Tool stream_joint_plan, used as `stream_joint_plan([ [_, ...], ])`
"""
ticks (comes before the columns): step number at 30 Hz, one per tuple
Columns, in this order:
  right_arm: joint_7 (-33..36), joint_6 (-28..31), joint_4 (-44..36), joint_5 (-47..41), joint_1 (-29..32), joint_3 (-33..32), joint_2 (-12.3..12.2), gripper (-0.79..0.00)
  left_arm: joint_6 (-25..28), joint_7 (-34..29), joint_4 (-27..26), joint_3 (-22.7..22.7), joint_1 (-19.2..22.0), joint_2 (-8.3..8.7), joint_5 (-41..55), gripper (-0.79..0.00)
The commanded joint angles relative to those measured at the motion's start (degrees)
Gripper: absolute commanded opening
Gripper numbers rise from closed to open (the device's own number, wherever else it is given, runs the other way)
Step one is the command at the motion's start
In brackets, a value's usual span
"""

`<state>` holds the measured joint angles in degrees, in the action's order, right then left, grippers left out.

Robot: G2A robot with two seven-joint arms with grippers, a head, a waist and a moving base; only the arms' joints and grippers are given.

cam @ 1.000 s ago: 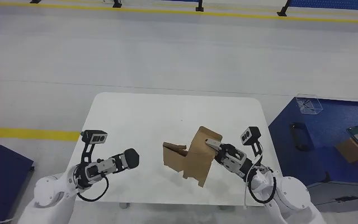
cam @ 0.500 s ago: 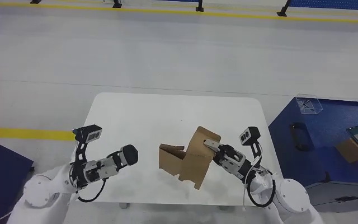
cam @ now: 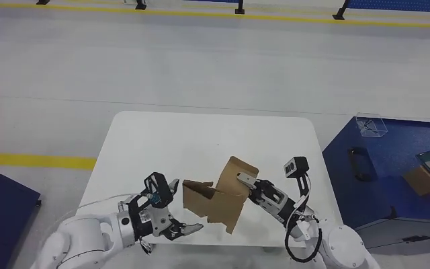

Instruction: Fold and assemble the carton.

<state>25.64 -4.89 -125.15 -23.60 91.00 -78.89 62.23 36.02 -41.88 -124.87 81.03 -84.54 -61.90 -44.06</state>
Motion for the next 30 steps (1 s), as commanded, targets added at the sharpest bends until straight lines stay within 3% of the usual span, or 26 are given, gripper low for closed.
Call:
stream_joint_plan([
  [1,0.2,0.1,0.2,0.3,0.0,0.2,0.0,-0.785,-0.3,1.2,0.2,-1.0,0.1,-0.02,-0.9,0.0],
  [20,-3.2,0.3,1.2,3.6,-1.8,3.3,0.8,-0.785,5.3,-7.2,-6.8,-5.0,-1.9,1.78,14.1,0.0],
  [30,-2.3,0.0,3.3,2.1,-1.8,7.1,1.3,-0.785,1.9,-7.6,-3.1,-11.5,3.2,1.69,14.1,0.0],
])
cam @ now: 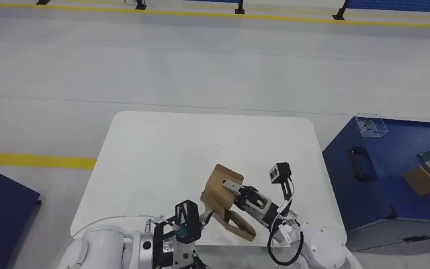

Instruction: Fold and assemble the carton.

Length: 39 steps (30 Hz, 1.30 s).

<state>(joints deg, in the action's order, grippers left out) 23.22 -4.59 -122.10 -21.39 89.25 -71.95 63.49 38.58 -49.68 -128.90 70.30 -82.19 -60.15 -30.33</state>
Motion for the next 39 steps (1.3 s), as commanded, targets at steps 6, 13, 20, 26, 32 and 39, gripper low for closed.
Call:
stream_joint_plan([
  [6,0.2,-0.4,0.3,-0.2,-0.1,0.2,0.0,-0.785,-2.5,-0.3,3.0,-2.4,3.1,-0.16,1.1,0.0],
  [13,0.2,-0.4,0.3,-0.2,-0.1,0.2,0.0,-0.785,-2.5,-0.3,3.0,-2.4,3.1,-0.16,1.1,0.0],
  [20,0.2,-0.4,0.3,-0.2,-0.1,0.2,0.0,-0.785,-2.5,-0.3,3.0,-2.4,3.1,-0.16,1.1,0.0],
  [26,0.2,-0.4,0.3,-0.2,-0.1,0.2,0.0,-0.785,-2.5,-0.3,3.0,-2.4,3.1,-0.16,1.1,0.0],
  [32,0.2,-0.4,0.3,-0.2,-0.1,0.2,0.0,-0.785,-2.5,-0.3,3.0,-2.4,3.1,-0.16,1.1,0.0],
  [39,-1.6,-3.3,5.8,-20.0,-2.3,-4.0,0.8,-0.785,-5.4,8.3,2.7,-1.5,2.3,-0.45,-3.8,0.0],
])
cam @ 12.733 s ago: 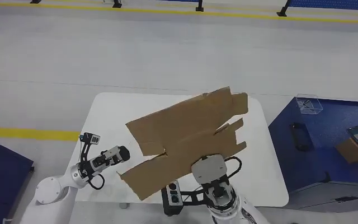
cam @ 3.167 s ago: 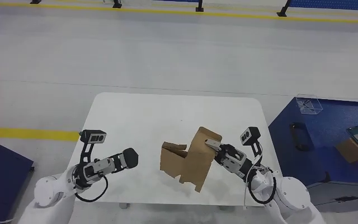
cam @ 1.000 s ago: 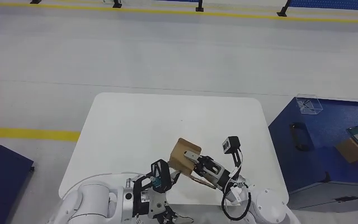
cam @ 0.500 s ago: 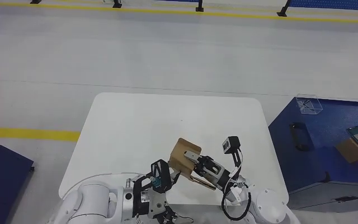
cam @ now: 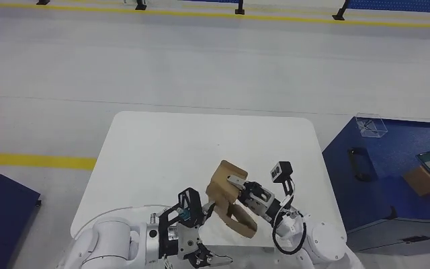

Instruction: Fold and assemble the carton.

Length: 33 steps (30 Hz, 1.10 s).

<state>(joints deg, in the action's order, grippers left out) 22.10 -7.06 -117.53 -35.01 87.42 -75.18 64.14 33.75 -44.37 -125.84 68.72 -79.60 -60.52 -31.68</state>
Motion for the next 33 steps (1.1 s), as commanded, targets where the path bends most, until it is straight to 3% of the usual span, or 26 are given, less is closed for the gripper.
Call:
stream_joint_plan([
  [1,-0.6,-2.6,2.4,-10.7,-1.1,-1.6,0.3,-0.785,-1.2,5.3,-0.9,0.3,-0.6,-0.15,-4.4,0.0],
  [7,-0.6,-12.5,8.1,-27.1,-3.7,-7.0,0.3,-0.785,-5.6,16.0,-4.1,-1.2,-2.4,-0.55,-24.2,0.0],
  [12,-0.7,-20.2,11.4,-38.0,-4.8,-8.9,0.4,-0.785,-10.4,28.4,-4.0,-4.2,-3.1,-1.26,-33.8,0.0],
  [21,-1.2,-19.9,11.6,-39.5,-4.6,-8.8,0.6,-0.785,-12.1,29.0,-4.5,-3.3,-2.6,-1.27,-36.7,0.0],
  [25,-7.0,-22.0,13.8,-53.9,-5.9,-8.4,1.4,-0.785,-16.5,40.5,-4.6,-5.9,-4.1,-1.6,-48.8,0.0],
  [28,-12.9,-24.1,14.7,-63.7,-7.5,-8.1,1.8,-0.785,-23.2,50.1,-1.9,-7.8,-6.1,-1.83,-59.4,0.0],
  [33,-22.4,-27.2,16.1,-78.6,-9.2,-7.6,2.2,-0.785,-31.6,57.7,2.3,-10.1,-8.7,-2.19,-68.6,0.0],
])
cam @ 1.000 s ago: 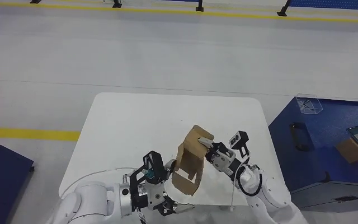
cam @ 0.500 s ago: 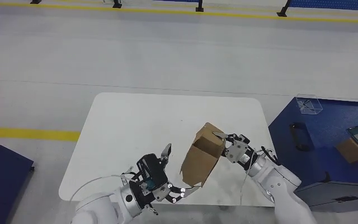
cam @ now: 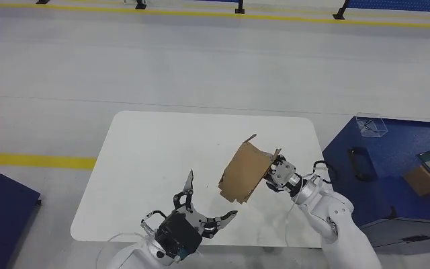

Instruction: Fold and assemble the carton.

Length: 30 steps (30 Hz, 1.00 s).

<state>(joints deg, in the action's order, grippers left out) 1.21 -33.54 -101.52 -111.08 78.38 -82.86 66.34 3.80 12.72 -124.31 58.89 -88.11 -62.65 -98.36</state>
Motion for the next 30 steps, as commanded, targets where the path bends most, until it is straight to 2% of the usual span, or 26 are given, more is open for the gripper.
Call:
stream_joint_plan([
  [1,-2.8,-1.2,0.2,-4.2,-0.3,0.1,0.0,-0.785,-2.6,0.2,1.5,-0.7,-0.3,-0.13,-4.3,0.0],
  [3,-4.6,-2.0,0.2,-6.5,-0.5,0.4,0.0,-0.785,-5.7,-0.7,2.3,-1.8,-0.1,-0.45,-7.7,0.0],
  [6,-6.1,-2.4,-0.1,-8.5,-0.5,0.8,0.1,-0.785,-6.8,-1.3,3.7,-3.7,1.0,-1.04,-8.1,0.0],
  [10,-6.2,-2.5,-0.9,-8.0,-0.1,1.5,0.1,-0.785,-7.7,-1.2,4.5,-5.0,2.7,-1.89,-4.3,0.0],
  [16,-5.7,-2.9,-1.0,-8.2,0.2,1.7,0.1,-0.785,-7.0,-2.1,5.3,-5.0,4.7,-2.89,4.3,0.0],
  [22,-5.5,-3.3,-1.6,-8.2,0.6,1.5,0.1,-0.785,-6.3,-2.4,5.6,-4.8,6.2,-3.42,4.8,0.0],
  [24,-5.6,-3.3,-1.6,-8.1,0.8,1.6,0.1,-0.785,-6.6,-2.4,5.6,-4.8,6.4,-3.6,4.8,-0.135],
  [25,-5.5,-3.4,-1.7,-8.2,0.9,1.7,0.1,-0.785,-6.9,-2.4,5.6,-4.8,6.5,-3.71,5.0,-0.228],
  [26,-5.6,-3.4,-1.7,-8.3,0.9,1.8,0.1,-0.785,-7.0,-2.4,5.7,-4.8,6.6,-3.8,5.0,-0.416],
  [27,-5.6,-3.4,-1.7,-8.3,0.9,1.8,0.1,-0.785,-6.9,-2.3,5.8,-4.8,6.6,-3.87,5.0,-0.489],
  [30,-5.7,-3.1,-1.6,-8.5,0.8,1.9,0.1,-0.785,-7.4,-1.7,5.9,-4.7,6.6,-4.09,4.7,-0.591],
])
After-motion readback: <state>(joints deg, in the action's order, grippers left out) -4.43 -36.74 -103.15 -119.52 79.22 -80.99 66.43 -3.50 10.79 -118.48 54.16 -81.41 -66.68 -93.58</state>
